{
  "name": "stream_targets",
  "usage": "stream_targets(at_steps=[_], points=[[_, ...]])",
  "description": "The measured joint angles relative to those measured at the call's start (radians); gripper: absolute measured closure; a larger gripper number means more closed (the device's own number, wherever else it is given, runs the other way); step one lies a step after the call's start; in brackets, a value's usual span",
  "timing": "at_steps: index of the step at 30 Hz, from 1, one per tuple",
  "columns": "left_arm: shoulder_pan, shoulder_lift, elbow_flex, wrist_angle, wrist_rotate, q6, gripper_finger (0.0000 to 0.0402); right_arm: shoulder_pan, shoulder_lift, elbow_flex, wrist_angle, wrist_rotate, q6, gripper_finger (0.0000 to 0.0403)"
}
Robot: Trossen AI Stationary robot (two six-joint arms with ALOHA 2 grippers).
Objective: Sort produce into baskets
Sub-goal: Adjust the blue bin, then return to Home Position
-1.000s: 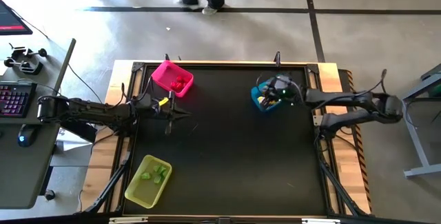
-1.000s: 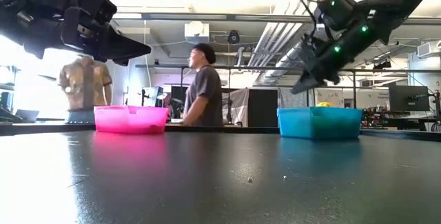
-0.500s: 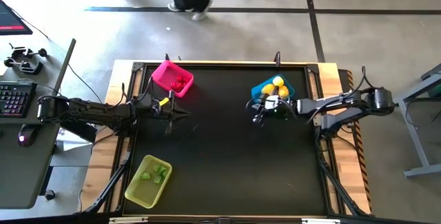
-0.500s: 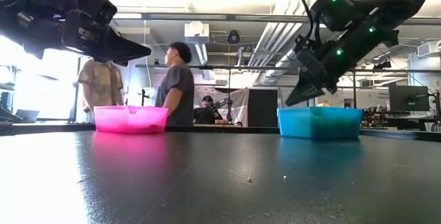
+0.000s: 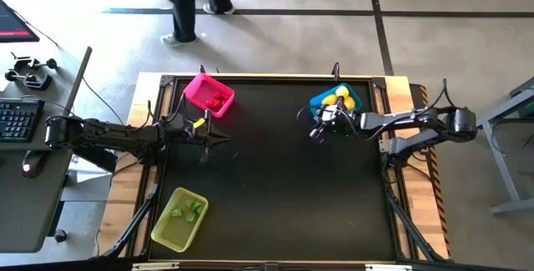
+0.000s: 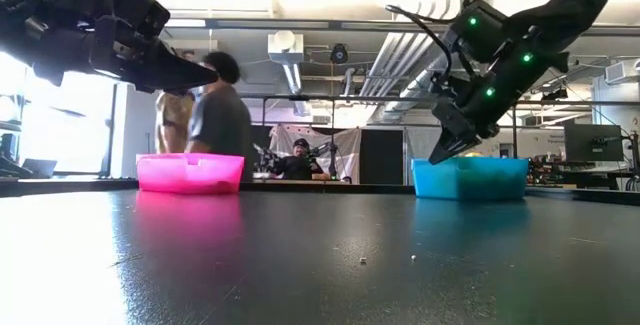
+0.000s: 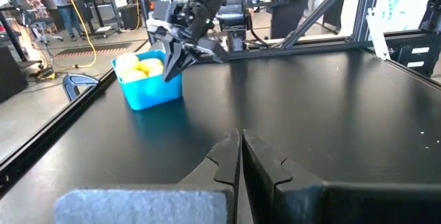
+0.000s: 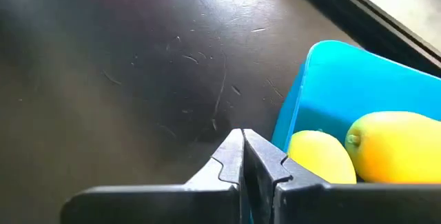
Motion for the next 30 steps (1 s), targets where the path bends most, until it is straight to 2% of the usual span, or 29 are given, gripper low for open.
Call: stream_targets(at_steps=[5, 10, 13, 19, 22, 30], points=[[0.000, 0.000, 0.000, 0.001, -0.001, 0.000, 0.0397, -0.027, -0.025, 0.000, -0.002, -0.035, -0.081, 0.0403], [0.000, 0.000, 0.002, 0.008, 0.000, -0.014, 0.0397, -0.028, -0.108, -0.001, 0.006, -0.049, -0.148, 0.0403], [0.000, 0.000, 0.002, 0.010, 0.002, -0.022, 0.0397, -0.028, -0.134, -0.011, 0.081, -0.138, -0.207, 0.0403], [0.001, 0.000, 0.003, 0.034, 0.057, -0.044, 0.0397, -0.022, -0.135, -0.124, 0.425, -0.367, -0.314, 0.0403], [0.019, 0.000, 0.003, 0.048, 0.064, -0.052, 0.0397, -0.003, -0.155, -0.164, 0.506, -0.381, -0.331, 0.0403], [0.113, -0.017, 0.003, 0.084, 0.177, -0.051, 0.0397, 0.043, -0.304, -0.261, 0.513, -0.334, -0.331, 0.0403]])
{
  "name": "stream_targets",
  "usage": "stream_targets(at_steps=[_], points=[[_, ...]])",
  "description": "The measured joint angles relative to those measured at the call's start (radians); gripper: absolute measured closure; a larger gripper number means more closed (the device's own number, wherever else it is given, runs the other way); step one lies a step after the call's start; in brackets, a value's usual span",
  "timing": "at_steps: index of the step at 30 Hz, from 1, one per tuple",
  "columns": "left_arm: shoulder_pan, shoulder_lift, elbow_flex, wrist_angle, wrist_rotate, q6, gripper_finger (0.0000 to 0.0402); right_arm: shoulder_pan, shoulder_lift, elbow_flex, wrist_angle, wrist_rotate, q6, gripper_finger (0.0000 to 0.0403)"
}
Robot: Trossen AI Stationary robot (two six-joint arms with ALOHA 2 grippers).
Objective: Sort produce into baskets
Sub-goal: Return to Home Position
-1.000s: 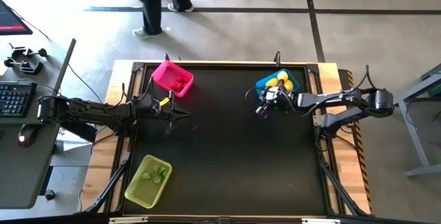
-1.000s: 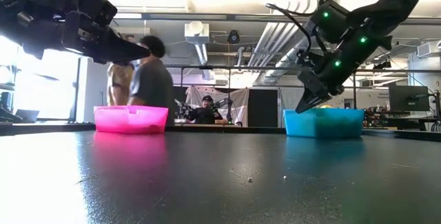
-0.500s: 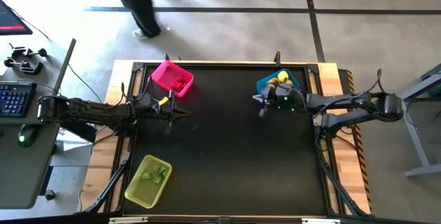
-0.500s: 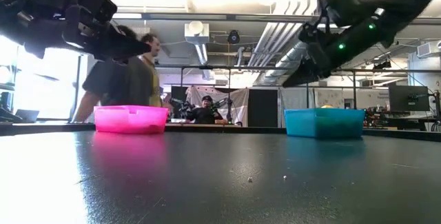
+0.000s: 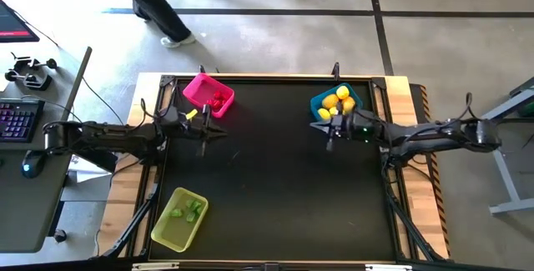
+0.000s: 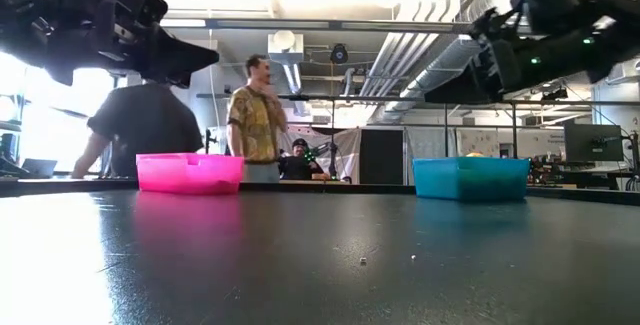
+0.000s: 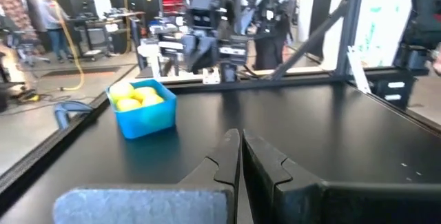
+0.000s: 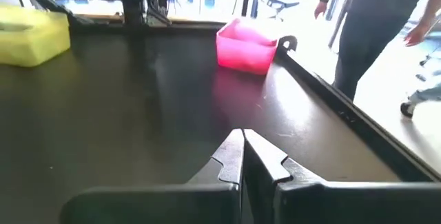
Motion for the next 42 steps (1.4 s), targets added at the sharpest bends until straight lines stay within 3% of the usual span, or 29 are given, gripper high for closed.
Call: stream_targets(at_steps=[14, 25, 31, 42], points=[[0.098, -0.110, -0.003, -0.073, 0.015, 0.000, 0.0397, 0.038, -0.363, -0.227, 0.025, 0.048, 0.009, 0.0403], [0.126, -0.180, -0.105, -0.003, 0.011, -0.007, 0.0397, 0.038, -0.596, -0.234, -0.160, 0.062, 0.002, 0.0403], [0.157, -0.303, -0.103, -0.133, 0.011, -0.008, 0.0397, 0.038, -0.716, -0.234, -0.282, 0.082, 0.002, 0.0403], [0.191, -0.634, -0.103, -0.388, 0.007, 0.015, 0.0399, 0.038, -0.962, -0.234, -0.469, 0.084, 0.002, 0.0403]])
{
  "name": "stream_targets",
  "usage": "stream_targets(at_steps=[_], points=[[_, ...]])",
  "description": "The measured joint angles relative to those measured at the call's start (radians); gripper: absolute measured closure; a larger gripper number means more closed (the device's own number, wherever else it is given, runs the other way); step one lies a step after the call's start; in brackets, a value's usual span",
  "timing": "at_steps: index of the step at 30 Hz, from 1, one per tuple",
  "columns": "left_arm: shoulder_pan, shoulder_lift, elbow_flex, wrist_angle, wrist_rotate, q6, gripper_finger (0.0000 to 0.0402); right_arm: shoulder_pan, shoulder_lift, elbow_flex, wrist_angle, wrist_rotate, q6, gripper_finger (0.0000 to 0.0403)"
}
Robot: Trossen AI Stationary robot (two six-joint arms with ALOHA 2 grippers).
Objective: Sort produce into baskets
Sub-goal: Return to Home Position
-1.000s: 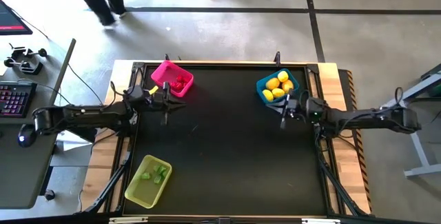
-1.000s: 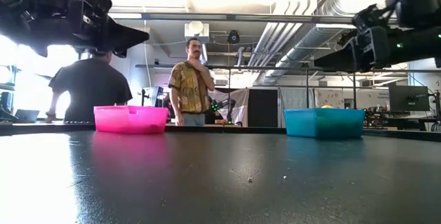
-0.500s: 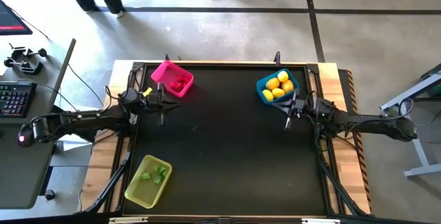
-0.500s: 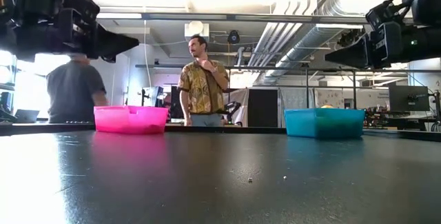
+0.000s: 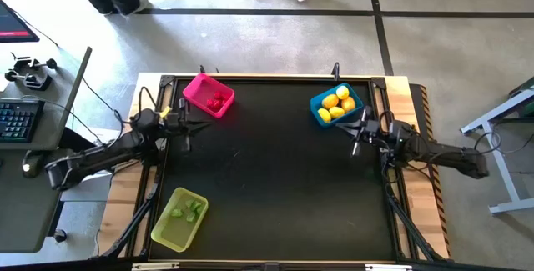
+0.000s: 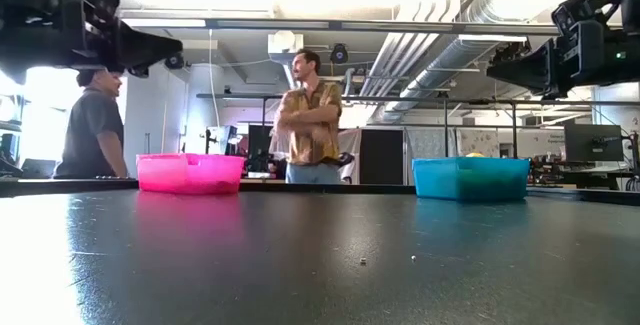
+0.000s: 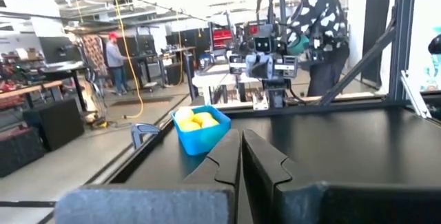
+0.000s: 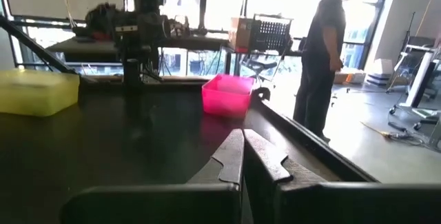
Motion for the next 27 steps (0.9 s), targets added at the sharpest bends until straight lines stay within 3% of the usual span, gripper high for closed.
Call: stream_targets(at_steps=[8, 11, 15, 21, 27], points=[[0.041, -0.277, 0.000, -0.212, -0.020, -0.051, 0.0401, -0.006, -0.052, 0.000, -0.025, 0.014, -0.024, 0.0403], [0.060, -0.273, -0.001, -0.245, -0.077, -0.070, 0.0401, -0.011, -0.053, 0.000, -0.020, 0.033, -0.021, 0.0403], [0.076, -0.274, 0.000, -0.307, -0.073, -0.084, 0.0401, -0.024, -0.050, 0.000, -0.010, 0.104, -0.029, 0.0403], [0.074, -0.235, 0.000, -0.317, -0.078, -0.139, 0.0401, -0.061, -0.049, 0.000, -0.007, 0.129, -0.063, 0.0403], [0.074, -0.154, 0.000, -0.315, -0.079, -0.093, 0.0401, -0.085, -0.047, 0.000, -0.006, 0.130, -0.257, 0.0403]])
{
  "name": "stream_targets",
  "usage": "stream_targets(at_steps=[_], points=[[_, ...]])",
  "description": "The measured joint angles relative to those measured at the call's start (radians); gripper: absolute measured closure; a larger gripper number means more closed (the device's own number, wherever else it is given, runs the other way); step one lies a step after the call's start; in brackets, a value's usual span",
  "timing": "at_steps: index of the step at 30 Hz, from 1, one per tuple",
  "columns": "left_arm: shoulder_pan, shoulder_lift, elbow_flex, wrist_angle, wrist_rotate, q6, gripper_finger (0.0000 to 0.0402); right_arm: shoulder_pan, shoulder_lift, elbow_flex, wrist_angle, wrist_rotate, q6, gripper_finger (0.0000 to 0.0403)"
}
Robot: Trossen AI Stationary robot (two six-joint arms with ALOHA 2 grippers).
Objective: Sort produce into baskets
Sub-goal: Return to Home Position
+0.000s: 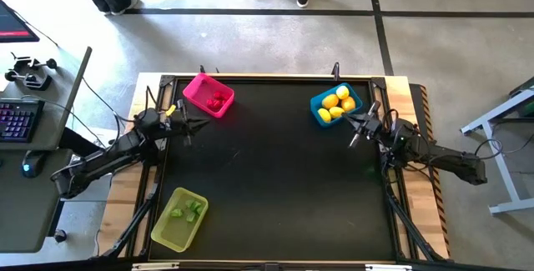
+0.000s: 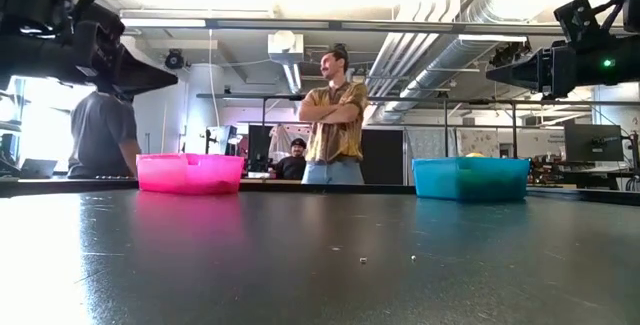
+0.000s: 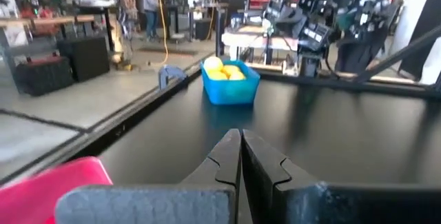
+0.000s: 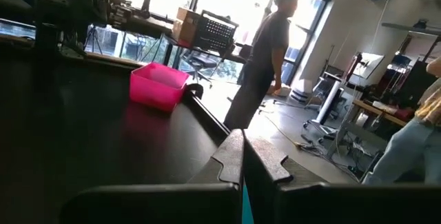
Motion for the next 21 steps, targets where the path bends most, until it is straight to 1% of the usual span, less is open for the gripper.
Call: stream_targets(at_steps=[5, 21], points=[[0.000, 0.030, 0.000, 0.000, -0.001, -0.037, 0.0401, 0.000, 0.000, 0.000, 0.000, 0.000, 0.007, 0.0403], [-0.001, 0.034, 0.000, -0.001, -0.001, -0.036, 0.0401, 0.000, 0.000, 0.000, 0.000, -0.001, 0.008, 0.0403]])
